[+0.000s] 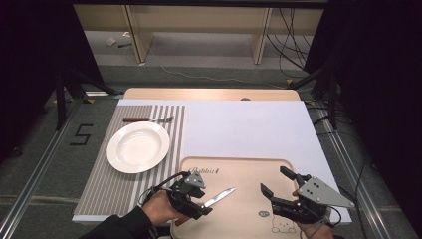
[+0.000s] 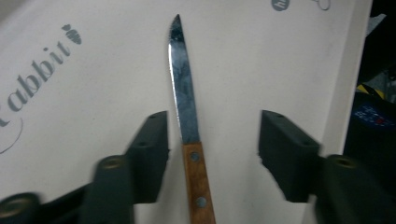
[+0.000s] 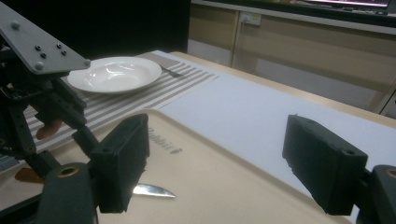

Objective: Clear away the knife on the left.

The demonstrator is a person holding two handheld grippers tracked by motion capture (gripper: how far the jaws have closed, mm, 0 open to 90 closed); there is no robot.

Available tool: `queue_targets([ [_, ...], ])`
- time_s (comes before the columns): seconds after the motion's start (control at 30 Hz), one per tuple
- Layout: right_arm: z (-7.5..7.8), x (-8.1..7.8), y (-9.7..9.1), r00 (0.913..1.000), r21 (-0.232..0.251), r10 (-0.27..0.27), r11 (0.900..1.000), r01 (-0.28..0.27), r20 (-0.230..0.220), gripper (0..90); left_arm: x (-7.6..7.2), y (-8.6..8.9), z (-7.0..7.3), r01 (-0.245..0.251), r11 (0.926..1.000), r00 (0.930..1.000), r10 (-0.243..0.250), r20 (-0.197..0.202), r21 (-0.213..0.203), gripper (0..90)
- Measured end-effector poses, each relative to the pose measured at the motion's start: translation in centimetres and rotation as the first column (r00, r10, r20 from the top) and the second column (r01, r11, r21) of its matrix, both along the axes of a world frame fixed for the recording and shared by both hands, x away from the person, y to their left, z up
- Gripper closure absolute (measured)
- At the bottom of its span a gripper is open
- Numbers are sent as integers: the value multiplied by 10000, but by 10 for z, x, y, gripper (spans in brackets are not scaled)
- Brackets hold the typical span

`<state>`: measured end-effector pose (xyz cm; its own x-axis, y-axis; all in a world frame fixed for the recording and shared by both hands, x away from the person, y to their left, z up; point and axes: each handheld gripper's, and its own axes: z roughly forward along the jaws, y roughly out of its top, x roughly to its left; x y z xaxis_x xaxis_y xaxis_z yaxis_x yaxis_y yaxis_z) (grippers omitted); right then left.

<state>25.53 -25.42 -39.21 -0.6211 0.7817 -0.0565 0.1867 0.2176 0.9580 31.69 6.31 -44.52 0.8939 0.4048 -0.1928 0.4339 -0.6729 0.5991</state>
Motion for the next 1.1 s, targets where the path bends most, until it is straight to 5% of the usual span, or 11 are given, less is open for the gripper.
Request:
queue_targets([
  [0.13,0,0,0,10000,-2,-13,10000,13,-6,240,0,-4,-1,120,9999,9999,-121,-109,-25,637],
  [0.5,0,0,0,10000,-11,12,10000,-12,4,239,-1,-19,-12,771,9936,9970,-767,-81,828,858],
  [1.1,0,-1,0,10000,-46,28,10000,-28,-30,239,11,-19,-21,682,9872,9974,-639,-342,1439,897],
])
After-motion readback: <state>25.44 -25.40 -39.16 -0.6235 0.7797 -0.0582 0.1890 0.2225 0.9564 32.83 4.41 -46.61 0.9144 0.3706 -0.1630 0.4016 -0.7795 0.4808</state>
